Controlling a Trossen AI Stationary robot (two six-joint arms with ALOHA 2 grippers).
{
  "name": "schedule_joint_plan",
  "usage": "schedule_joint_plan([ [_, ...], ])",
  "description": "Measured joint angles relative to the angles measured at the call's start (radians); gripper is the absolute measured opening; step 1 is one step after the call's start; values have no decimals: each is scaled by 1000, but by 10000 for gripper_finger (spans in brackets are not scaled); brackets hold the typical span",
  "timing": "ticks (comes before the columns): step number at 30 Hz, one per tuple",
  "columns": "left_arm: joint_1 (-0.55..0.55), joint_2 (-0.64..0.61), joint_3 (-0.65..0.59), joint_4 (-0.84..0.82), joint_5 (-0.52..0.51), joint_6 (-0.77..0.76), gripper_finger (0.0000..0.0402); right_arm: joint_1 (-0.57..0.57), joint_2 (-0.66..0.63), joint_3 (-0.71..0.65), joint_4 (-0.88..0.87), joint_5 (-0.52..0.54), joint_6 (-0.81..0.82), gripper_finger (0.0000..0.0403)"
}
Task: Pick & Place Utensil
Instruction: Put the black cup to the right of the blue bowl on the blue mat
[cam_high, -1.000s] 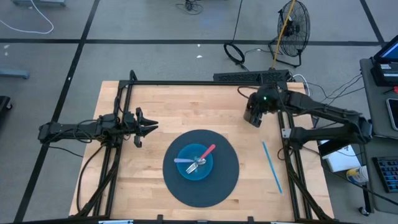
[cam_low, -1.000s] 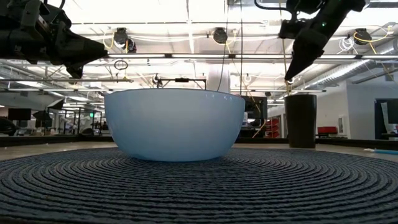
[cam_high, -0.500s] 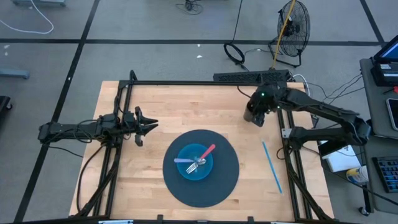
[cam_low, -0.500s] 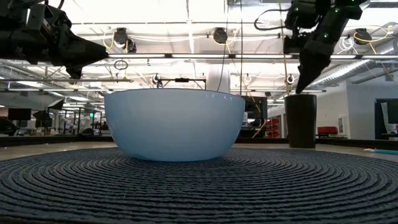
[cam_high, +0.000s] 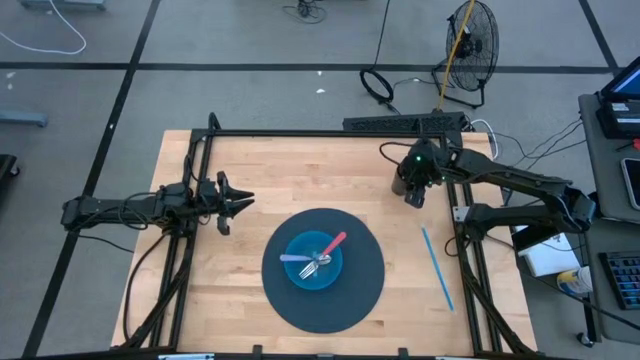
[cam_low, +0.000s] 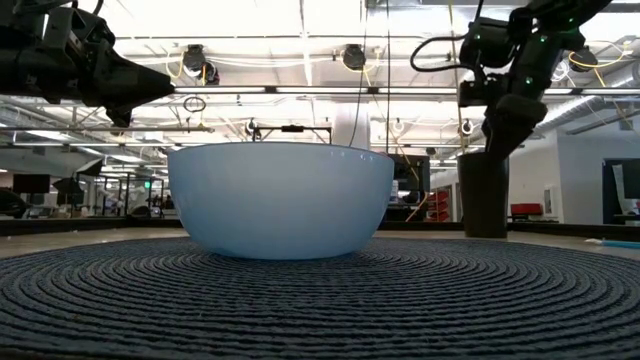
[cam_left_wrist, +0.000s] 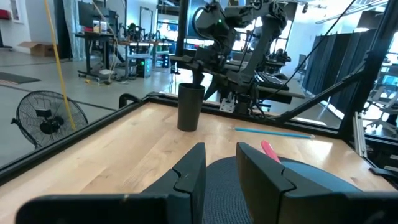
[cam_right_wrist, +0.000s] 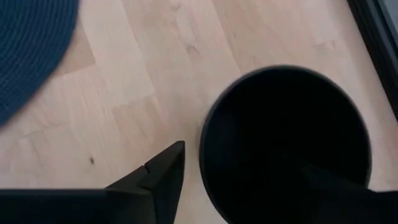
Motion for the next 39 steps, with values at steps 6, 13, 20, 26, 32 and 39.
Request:
schedule_joint_plan([
  [6, 0, 0, 0, -1, 0, -1, 93, 0, 0, -1, 0, 1, -24, 110],
  [13, 0, 0, 0, 0, 0, -3, 93, 0, 0, -1, -1, 0, -37, 23],
  [20, 0, 0, 0, 0, 0, -3, 93, 0, 0, -1, -4, -1, -44, 10],
  [26, 0, 0, 0, 0, 0, -2, 93, 0, 0, -1, -18, -1, -44, 5],
  [32, 0, 0, 0, 0, 0, -2, 93, 3, 0, -1, -23, -3, -42, 3],
  [39, 0, 0, 0, 0, 0, -2, 93, 3, -2, 3, -47, -4, -41, 3],
])
